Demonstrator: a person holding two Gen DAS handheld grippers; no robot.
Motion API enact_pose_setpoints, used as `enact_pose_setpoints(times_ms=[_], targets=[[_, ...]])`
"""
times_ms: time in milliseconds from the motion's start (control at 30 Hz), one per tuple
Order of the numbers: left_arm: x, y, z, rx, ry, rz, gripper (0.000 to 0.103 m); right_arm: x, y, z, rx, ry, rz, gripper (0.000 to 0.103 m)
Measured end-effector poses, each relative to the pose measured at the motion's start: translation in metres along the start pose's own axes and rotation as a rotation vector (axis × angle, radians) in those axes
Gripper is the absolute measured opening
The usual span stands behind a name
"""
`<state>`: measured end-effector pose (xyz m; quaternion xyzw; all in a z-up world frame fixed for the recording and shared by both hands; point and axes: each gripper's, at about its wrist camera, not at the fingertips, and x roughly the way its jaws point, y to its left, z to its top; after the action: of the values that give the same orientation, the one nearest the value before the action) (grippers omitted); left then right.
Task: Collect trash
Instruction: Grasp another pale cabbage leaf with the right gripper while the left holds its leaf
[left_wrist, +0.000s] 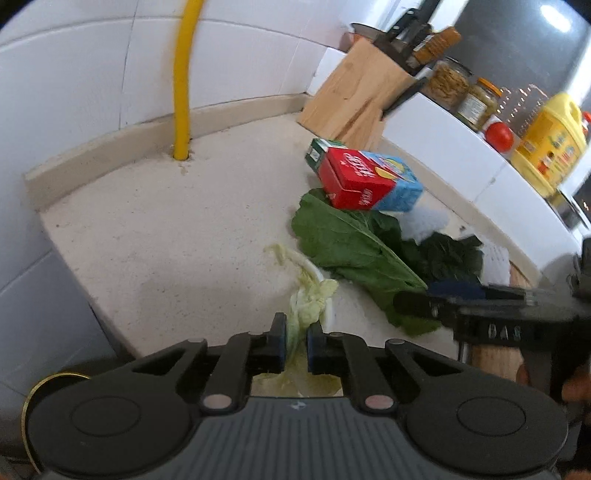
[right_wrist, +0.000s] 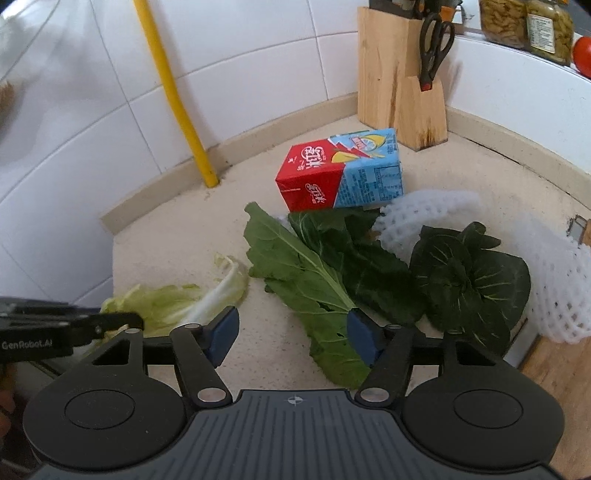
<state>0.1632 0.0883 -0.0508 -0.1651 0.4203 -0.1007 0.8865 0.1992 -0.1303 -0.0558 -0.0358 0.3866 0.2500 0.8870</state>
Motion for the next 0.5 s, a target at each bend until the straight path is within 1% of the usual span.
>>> enact_pose_setpoints(times_ms=[33,67,133,200,233,267,400,467,500], targets=[[0.005,0.0,0.002,-0.001,0.003,-0.007,0.015,0.003,0.0,0.001,-0.003,0.005,-0.005,0.078],[0.01,-0.001,0.003,-0.004,0.005,-0.004,0.023,0.004,-0.001,0.001,-0.006,0.007,-0.01,0.078],[0.016,-0.002,0.004,0.007,0.007,0.006,0.03,0.006,-0.002,0.001,-0.012,0.005,-0.018,0.078],[0.02,-0.001,0.002,0.022,0.009,0.036,0.027,0.007,-0.005,0.001,-0.019,0.009,-0.02,0.078],[0.02,-0.001,0.002,0.039,0.014,0.045,0.017,0.008,-0.006,0.001,-0.02,0.013,-0.021,0.078],[0.021,-0.002,0.001,0.06,0.029,0.054,0.009,0.009,-0.008,0.001,-0.021,0.017,-0.023,0.078],[0.026,-0.005,-0.004,0.126,0.098,0.092,0.008,0.009,-0.011,0.001,0.004,0.023,-0.02,0.078],[0.026,-0.007,-0.005,0.146,0.128,0.079,0.01,0.002,-0.009,0.003,0.015,-0.013,-0.01,0.078],[0.026,-0.009,-0.006,0.156,0.135,0.09,0.013,-0.003,-0.007,0.004,0.011,-0.031,-0.008,0.078]])
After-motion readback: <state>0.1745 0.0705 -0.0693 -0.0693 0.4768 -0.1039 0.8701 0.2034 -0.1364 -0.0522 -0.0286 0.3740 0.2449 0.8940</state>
